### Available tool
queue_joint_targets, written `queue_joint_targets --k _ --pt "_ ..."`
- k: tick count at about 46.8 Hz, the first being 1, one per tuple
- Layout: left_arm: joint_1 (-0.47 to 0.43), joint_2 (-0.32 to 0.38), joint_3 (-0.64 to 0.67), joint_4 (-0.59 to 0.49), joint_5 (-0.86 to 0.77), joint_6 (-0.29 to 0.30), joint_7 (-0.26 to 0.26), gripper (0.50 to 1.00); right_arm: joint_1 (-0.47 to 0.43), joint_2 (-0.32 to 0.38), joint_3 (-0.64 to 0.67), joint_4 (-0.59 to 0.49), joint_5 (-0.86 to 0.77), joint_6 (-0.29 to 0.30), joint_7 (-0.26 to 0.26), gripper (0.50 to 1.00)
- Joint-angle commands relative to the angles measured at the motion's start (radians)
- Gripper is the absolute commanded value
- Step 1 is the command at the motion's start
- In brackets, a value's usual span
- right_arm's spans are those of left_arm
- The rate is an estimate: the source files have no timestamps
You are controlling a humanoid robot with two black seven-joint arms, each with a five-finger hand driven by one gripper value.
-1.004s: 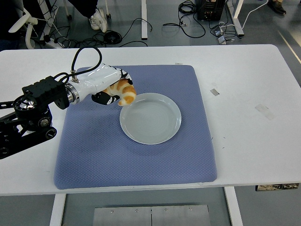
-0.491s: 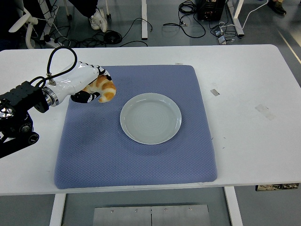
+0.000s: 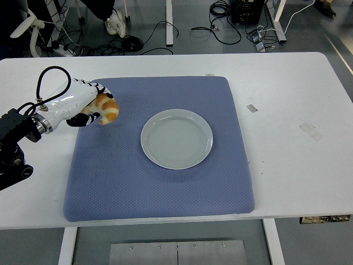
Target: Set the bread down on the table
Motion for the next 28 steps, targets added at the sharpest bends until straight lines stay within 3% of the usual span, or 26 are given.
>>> queue_joint_targets --k 1,13,23,28 --pt "0.006 -0.008 0.001 0.003 0.001 0.001 -0.001 0.624 0.000 0.000 0.000 0.000 0.000 0.000 0.000 1.000" --pt "0.014 -0.030 0.029 0.020 0.006 0.001 -0.001 0.657 0.000 0.000 0.000 0.000 0.000 0.000 0.000 1.000" --pt "0.014 -0.030 0.027 0.022 0.004 0.002 -0.001 0.719 0.000 0.000 0.000 0.000 0.000 0.000 0.000 1.000" --pt "0.013 -0.030 0.017 0.022 -0.009 0.004 -0.001 0.820 0.000 0.000 0.000 0.000 0.000 0.000 0.000 1.000"
